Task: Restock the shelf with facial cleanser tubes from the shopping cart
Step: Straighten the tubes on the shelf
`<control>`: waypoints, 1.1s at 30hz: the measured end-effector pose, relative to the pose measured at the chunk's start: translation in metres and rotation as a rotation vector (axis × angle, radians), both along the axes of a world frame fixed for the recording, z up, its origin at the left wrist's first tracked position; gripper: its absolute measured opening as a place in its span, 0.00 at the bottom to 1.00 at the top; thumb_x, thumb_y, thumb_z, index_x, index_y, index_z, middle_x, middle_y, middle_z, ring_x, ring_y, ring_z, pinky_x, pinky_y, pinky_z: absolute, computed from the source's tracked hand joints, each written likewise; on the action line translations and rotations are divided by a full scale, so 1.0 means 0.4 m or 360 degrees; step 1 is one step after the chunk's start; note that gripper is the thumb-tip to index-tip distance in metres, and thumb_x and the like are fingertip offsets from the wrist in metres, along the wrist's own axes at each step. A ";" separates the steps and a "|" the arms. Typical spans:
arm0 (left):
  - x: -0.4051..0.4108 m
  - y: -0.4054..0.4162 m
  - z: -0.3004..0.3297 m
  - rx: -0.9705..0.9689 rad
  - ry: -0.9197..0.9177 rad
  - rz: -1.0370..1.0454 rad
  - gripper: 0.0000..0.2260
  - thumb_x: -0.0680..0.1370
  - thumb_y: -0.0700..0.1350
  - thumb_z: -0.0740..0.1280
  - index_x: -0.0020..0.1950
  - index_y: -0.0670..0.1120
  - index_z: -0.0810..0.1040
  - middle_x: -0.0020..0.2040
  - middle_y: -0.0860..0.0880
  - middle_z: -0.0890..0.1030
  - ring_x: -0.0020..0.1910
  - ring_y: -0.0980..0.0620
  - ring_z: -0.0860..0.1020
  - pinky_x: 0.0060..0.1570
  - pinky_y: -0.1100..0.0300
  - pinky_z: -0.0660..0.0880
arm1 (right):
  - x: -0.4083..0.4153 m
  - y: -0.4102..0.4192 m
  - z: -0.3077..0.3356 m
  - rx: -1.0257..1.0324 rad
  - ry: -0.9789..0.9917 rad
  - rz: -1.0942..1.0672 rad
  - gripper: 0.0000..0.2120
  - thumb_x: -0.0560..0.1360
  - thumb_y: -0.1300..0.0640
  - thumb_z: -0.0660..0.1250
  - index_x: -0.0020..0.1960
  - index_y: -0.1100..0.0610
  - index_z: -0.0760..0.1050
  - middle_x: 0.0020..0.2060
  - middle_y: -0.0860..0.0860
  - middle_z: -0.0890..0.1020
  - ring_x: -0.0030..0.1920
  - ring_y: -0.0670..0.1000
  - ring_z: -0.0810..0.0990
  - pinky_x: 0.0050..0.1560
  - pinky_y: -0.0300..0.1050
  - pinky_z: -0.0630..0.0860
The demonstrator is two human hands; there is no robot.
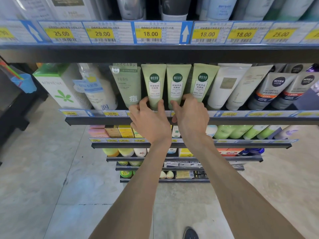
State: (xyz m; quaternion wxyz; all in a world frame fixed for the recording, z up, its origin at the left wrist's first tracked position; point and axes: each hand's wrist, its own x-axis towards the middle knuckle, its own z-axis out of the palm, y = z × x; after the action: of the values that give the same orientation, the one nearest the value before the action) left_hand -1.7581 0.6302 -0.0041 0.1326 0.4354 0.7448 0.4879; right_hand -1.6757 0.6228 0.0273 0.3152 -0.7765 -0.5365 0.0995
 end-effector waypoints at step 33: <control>-0.007 -0.001 -0.019 0.0029 -0.0019 -0.0051 0.20 0.77 0.59 0.70 0.65 0.50 0.80 0.56 0.49 0.73 0.56 0.47 0.73 0.53 0.55 0.64 | 0.113 -0.060 0.004 0.0031 0.0222 -0.0033 0.11 0.80 0.43 0.63 0.55 0.49 0.76 0.24 0.46 0.81 0.30 0.50 0.81 0.41 0.54 0.82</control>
State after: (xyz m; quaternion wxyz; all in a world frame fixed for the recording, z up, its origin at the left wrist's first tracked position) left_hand -1.7609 0.6299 -0.0116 0.1409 0.4455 0.7325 0.4951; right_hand -1.6305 0.5987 0.0289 0.3604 -0.7701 -0.5059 0.1450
